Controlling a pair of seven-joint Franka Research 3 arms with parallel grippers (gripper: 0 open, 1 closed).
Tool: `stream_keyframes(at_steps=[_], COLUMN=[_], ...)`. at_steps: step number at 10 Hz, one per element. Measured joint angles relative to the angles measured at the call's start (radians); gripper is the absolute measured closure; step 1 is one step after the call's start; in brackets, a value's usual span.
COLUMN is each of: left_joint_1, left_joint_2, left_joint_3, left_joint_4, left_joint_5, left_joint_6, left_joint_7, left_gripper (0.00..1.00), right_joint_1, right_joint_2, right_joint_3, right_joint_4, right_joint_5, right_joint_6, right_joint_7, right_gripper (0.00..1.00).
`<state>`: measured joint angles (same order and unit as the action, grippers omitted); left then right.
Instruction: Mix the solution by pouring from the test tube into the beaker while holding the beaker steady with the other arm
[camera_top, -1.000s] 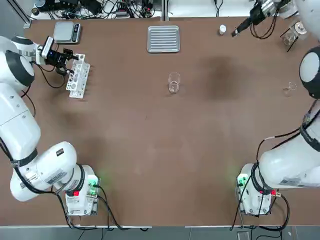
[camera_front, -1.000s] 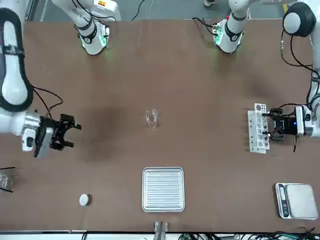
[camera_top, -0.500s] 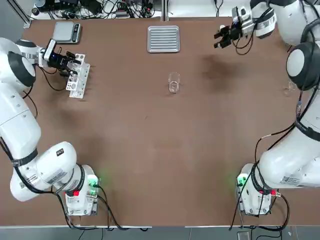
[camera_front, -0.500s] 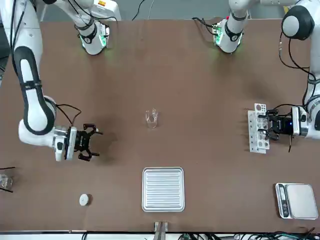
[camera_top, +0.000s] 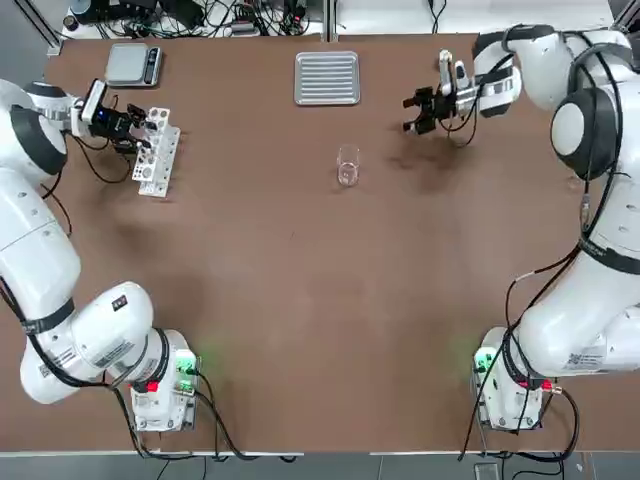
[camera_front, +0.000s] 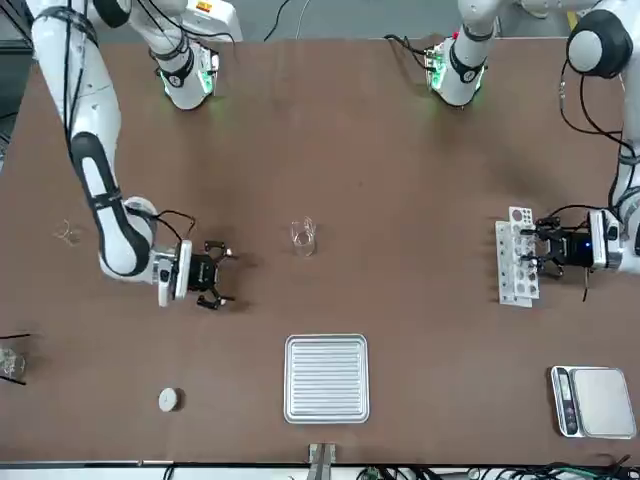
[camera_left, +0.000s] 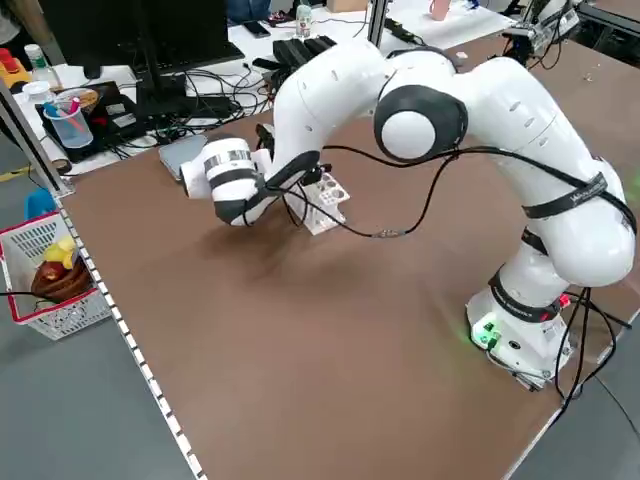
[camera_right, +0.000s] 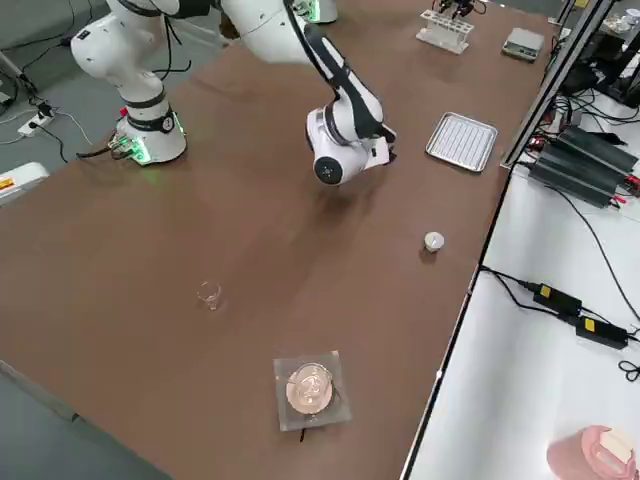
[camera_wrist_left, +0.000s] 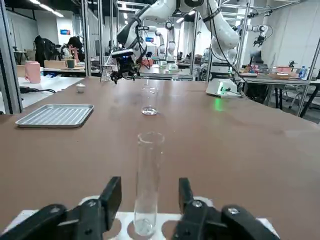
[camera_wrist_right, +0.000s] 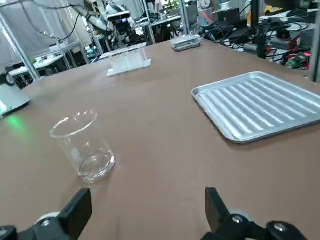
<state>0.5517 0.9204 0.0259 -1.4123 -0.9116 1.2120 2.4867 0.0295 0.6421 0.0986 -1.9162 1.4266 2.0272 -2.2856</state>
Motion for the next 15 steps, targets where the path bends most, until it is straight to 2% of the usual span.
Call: stream_keyframes(at_steps=[1,3,7,11,13,15], left_joint_1=[0.0,-0.002,-0.001,0.0,0.001,0.001], left_joint_2=[0.0,0.0,0.001,0.001,0.001,0.001], left_joint_3=[-0.004,-0.015,-0.017,-0.017,-0.016,-0.016], left_joint_4=[-0.001,-0.003,-0.005,-0.005,-0.005,-0.005], left_joint_5=[0.0,-0.001,-0.015,-0.016,-0.016,-0.016], left_joint_6=[-0.001,-0.001,-0.001,0.0,0.001,0.001], left_joint_7=[0.0,0.0,0.0,0.0,0.0,0.0], left_gripper=[0.51,0.51,0.55,0.6,0.7,0.75], right_joint_1=[0.025,0.076,0.143,0.213,0.227,0.244], right_joint_2=[-0.001,-0.001,-0.001,-0.001,0.0,0.01], right_joint_3=[0.001,0.002,0.003,0.003,0.003,0.003], right_joint_4=[-0.03,-0.083,-0.148,-0.166,-0.175,-0.176], right_joint_5=[0.024,0.116,0.28,0.332,0.343,0.379], right_joint_6=[0.009,0.022,0.024,0.04,0.042,0.044], right_joint_7=[-0.049,-0.173,-0.297,-0.301,-0.318,-0.341], right_gripper=[0.0,0.0,0.0,0.0,0.0,0.0])
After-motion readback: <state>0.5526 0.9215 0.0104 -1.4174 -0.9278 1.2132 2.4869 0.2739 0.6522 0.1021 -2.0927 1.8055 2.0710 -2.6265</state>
